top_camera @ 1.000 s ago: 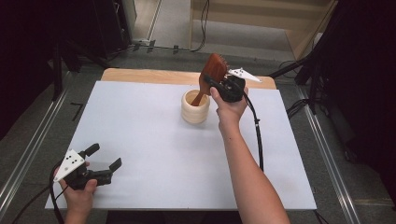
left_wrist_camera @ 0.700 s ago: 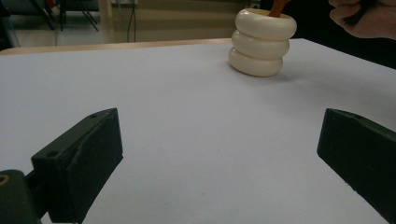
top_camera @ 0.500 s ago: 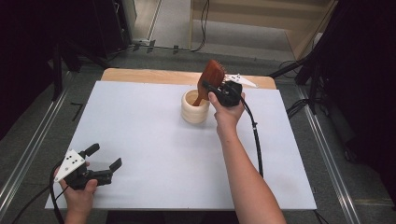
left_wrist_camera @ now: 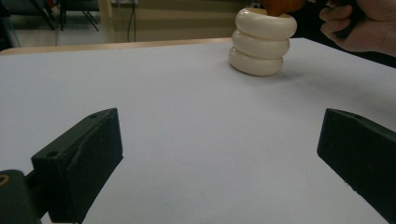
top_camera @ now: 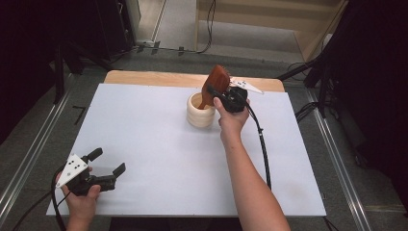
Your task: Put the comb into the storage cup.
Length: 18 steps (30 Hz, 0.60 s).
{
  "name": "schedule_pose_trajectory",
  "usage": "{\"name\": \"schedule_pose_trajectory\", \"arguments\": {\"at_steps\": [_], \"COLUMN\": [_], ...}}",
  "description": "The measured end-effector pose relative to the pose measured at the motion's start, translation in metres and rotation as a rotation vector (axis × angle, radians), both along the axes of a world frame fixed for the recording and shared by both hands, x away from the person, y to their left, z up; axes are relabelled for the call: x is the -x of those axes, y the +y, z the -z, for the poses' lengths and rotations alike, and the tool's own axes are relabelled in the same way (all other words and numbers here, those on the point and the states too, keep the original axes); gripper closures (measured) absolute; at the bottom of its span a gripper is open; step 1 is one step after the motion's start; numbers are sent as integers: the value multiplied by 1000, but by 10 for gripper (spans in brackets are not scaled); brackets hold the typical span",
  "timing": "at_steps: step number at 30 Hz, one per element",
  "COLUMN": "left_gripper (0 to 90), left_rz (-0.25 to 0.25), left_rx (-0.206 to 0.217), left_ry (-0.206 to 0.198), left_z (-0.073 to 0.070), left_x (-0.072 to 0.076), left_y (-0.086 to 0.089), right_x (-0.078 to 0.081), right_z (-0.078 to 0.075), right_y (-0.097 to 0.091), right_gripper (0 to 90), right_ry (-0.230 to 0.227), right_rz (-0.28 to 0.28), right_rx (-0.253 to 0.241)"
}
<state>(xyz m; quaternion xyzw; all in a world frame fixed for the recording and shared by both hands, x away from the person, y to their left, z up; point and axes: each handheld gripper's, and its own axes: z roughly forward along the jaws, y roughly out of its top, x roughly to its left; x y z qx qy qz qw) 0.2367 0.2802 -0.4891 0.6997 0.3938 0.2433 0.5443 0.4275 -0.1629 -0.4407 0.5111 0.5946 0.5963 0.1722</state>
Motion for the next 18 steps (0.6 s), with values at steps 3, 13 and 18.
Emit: {"name": "schedule_pose_trajectory", "arguments": {"at_steps": [3,13,18], "left_gripper": [1,1,2], "left_rz": [0,0,-1], "left_rx": [0,0,-2], "left_ry": [0,-2,-2], "left_z": [0,0,0], "left_x": [0,0,0], "left_y": [0,0,-1], "right_x": [-1,-7,-9], "right_z": [3,14,15], "right_y": [1,-10,-12], "right_gripper": [542,530,507], "right_ry": [9,51,58], "right_rz": [2,11,6], "right_rx": [-26,-118,-136]}}
